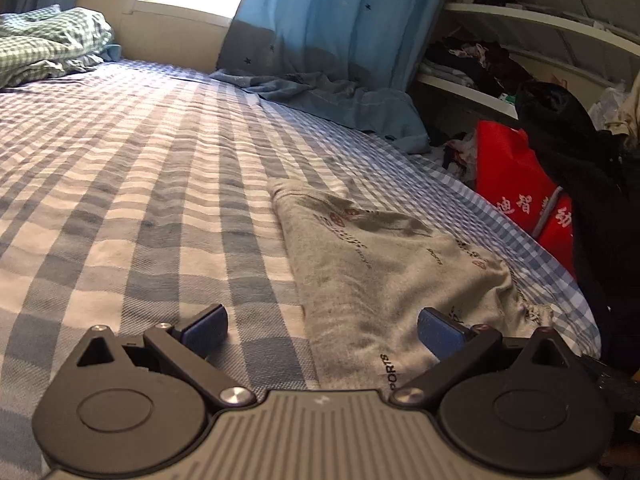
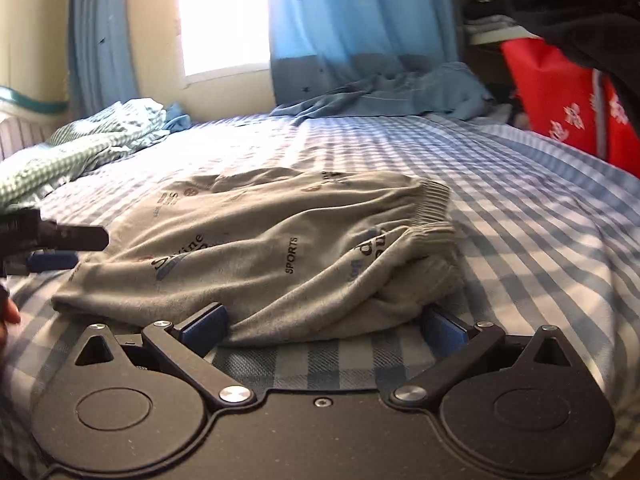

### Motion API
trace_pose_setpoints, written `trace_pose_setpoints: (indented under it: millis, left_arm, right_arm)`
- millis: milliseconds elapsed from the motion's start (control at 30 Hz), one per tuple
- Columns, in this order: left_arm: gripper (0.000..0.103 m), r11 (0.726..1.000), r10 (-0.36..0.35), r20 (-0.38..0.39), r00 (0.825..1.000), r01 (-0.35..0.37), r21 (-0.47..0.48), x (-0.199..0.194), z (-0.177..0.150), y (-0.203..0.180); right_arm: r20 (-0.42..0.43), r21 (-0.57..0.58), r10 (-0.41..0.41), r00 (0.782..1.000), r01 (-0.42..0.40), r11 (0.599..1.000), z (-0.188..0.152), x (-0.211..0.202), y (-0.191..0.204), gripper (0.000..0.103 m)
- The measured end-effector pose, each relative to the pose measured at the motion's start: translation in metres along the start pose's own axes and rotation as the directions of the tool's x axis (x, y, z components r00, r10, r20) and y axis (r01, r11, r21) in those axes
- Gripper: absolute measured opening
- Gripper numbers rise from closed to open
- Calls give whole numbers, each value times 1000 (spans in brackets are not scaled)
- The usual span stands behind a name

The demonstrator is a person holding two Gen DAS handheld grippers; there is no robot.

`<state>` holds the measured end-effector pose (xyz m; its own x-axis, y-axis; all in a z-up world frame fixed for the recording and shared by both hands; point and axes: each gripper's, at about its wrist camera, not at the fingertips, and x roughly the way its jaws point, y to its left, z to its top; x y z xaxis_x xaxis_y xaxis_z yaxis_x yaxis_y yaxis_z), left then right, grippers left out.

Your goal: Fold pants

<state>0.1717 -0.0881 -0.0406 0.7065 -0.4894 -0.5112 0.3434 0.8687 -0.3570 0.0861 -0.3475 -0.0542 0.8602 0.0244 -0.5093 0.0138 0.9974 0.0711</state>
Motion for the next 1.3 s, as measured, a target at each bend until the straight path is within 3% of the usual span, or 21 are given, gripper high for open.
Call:
trace_pose_setpoints:
  millis: [67,200,300,333,367,467,567,733,933,1000,1067,1100,1167,1233,1300]
  left_arm:
    - [101,999,-40,-28,999,40,-2,8,7,-1]
    - [90,991,-62,-83,995,52,-124,23,23,6]
    - [72,978,-27,-118,993,1,-210,31,33,15]
    - [61,975,-16,-133,991,-14,-222,34,36,17]
    - [49,975,-7,-148,989,-26,-219,36,39,19]
    - [33,984,-17,-172,985,-14,-180,38,40,17]
    - [28,989,2,-159,987,-25,-143,36,39,11]
    - [28,969,-59,-172,983,14,-247,37,38,28]
    - [34,963,-73,-184,980,22,-268,42,38,32]
    - [39,960,-86,-188,978,31,-278,43,38,33]
    - [40,966,-80,-197,977,27,-259,44,39,30]
    - [38,971,-72,-202,977,22,-239,44,40,27]
    - [28,978,-53,-201,978,10,-208,42,41,21]
    - [22,981,-45,-192,980,7,-192,39,42,16]
    - [19,982,-43,-188,981,7,-191,36,43,14]
  right_arm:
    - [8,22,17,1000,-17,1000,2,4,-3,103]
    - [33,54,27,999,-29,998,2,6,-7,103]
    - [44,25,18,999,-19,1000,-1,5,-4,103]
    - [46,23,16,999,-17,1000,-1,5,-3,103]
    - [47,25,15,999,-16,1000,-1,5,-3,103]
    - [46,31,8,999,-10,999,0,5,-4,103]
    - [49,49,1,999,-3,999,0,5,-3,103]
    - [71,164,14,997,-26,986,2,4,-12,103]
    - [110,331,79,991,-111,937,9,4,-33,102]
    - [114,365,72,991,-109,925,12,6,-35,96]
    - [107,369,31,994,-69,927,15,6,-33,76]
    - [104,370,8,995,-46,928,15,7,-31,72]
    - [103,382,-35,994,-7,924,15,7,-30,50]
    - [93,407,-74,993,30,913,15,7,-30,36]
    - [96,436,-70,993,21,900,14,5,-33,30]
